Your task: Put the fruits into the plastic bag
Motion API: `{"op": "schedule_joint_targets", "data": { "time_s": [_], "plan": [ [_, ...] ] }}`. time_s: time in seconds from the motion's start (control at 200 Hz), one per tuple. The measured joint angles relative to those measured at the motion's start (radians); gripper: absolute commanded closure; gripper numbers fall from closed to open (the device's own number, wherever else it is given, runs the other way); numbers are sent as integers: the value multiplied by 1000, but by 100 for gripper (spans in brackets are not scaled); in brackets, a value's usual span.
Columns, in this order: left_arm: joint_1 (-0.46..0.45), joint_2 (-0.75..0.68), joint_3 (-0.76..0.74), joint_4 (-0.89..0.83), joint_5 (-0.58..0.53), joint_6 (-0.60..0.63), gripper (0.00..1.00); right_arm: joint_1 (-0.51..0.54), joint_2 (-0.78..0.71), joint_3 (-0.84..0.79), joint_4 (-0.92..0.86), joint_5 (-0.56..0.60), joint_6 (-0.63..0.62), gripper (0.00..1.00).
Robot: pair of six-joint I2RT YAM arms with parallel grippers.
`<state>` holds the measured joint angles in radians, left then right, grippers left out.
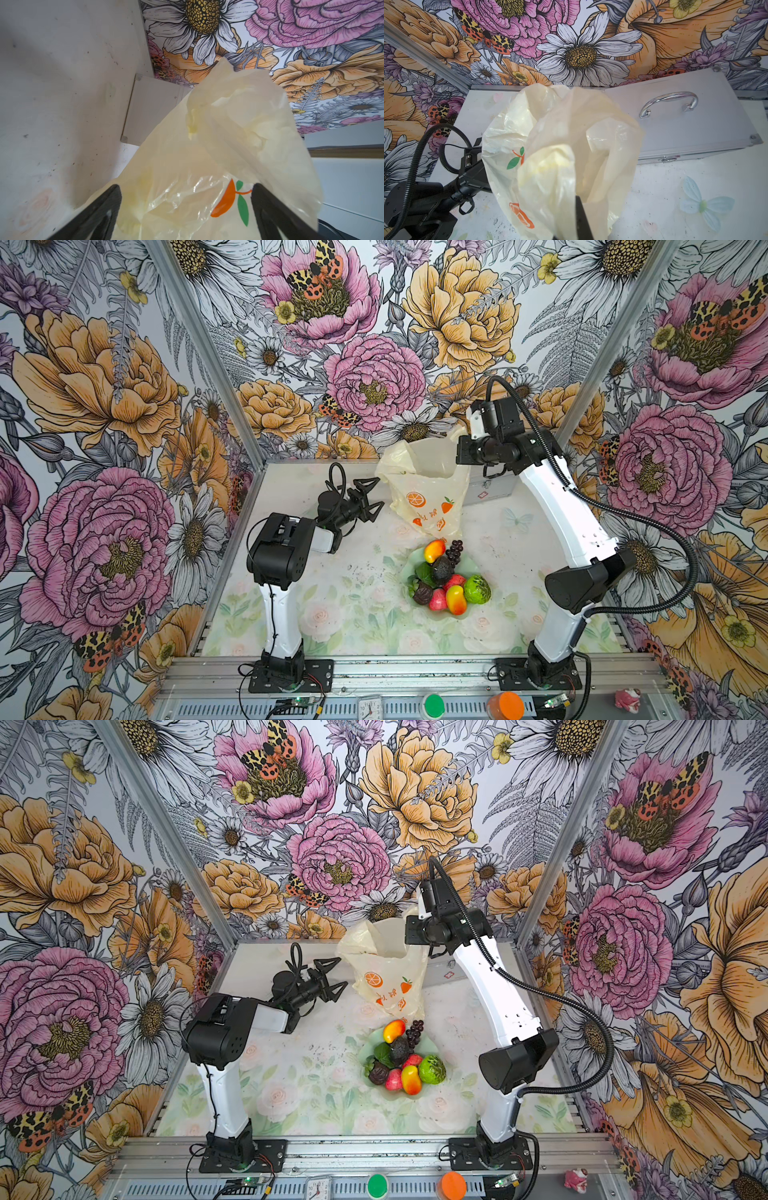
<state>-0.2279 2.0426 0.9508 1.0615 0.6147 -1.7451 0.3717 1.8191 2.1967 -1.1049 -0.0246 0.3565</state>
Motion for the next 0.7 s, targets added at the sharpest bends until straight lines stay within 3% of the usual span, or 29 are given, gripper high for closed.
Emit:
{"op": "schedule_joint_targets", "data": {
  "time_s": [0.36, 0.7],
  "plan": [
    [-4, 126, 137, 119, -53, -129, 1, 0, -30, -22, 7, -11, 0, 100],
    [28, 130, 183, 144, -73, -180, 2, 0, -40, -35, 11, -15, 1, 100]
  ]
}}
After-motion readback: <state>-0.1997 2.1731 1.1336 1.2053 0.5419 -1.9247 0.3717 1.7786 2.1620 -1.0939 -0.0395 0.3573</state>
